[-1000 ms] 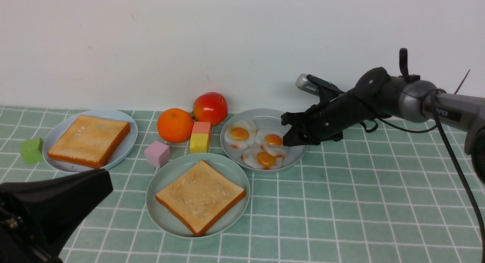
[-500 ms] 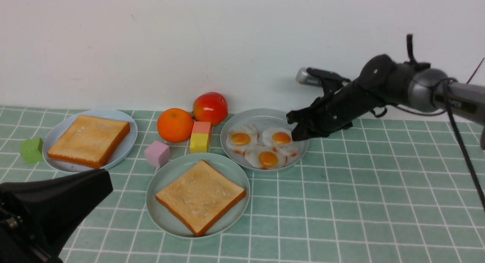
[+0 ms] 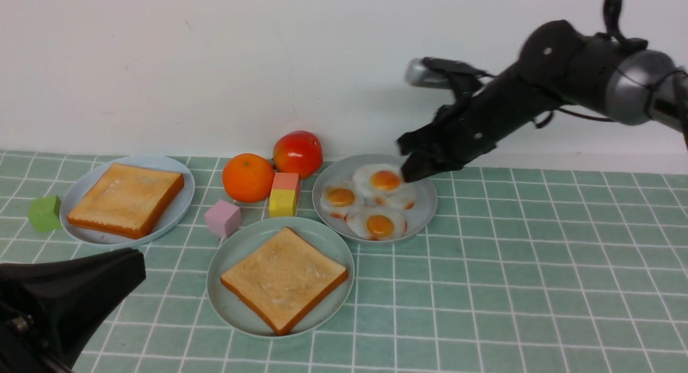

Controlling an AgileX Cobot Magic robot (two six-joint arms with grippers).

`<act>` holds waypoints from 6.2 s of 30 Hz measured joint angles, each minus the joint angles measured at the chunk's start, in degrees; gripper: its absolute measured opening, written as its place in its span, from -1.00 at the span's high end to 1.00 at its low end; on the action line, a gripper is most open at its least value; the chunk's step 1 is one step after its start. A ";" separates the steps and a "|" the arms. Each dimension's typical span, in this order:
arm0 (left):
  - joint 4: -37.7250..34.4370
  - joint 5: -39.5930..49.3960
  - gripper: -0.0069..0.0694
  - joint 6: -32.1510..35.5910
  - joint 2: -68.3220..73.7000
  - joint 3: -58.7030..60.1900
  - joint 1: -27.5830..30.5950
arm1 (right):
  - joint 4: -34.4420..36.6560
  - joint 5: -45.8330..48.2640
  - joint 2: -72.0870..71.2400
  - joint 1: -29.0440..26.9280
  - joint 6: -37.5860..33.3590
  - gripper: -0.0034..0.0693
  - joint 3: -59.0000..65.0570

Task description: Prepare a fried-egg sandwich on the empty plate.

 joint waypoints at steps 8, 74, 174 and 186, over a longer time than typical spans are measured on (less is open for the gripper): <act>1.68 0.27 0.80 0.00 0.00 0.00 0.00 | 0.59 -8.83 -0.32 12.93 -0.69 0.88 6.97; -12.51 16.67 -0.05 31.17 81.26 -51.98 38.11 | -17.52 12.13 -67.83 5.49 10.99 0.89 34.76; -29.29 -14.31 0.85 22.33 -4.89 7.17 2.88 | -40.75 9.76 -102.73 5.49 43.91 0.75 51.15; -29.49 -15.97 0.85 21.10 -5.11 12.40 2.88 | -44.92 -16.33 -105.99 5.49 58.44 0.70 72.24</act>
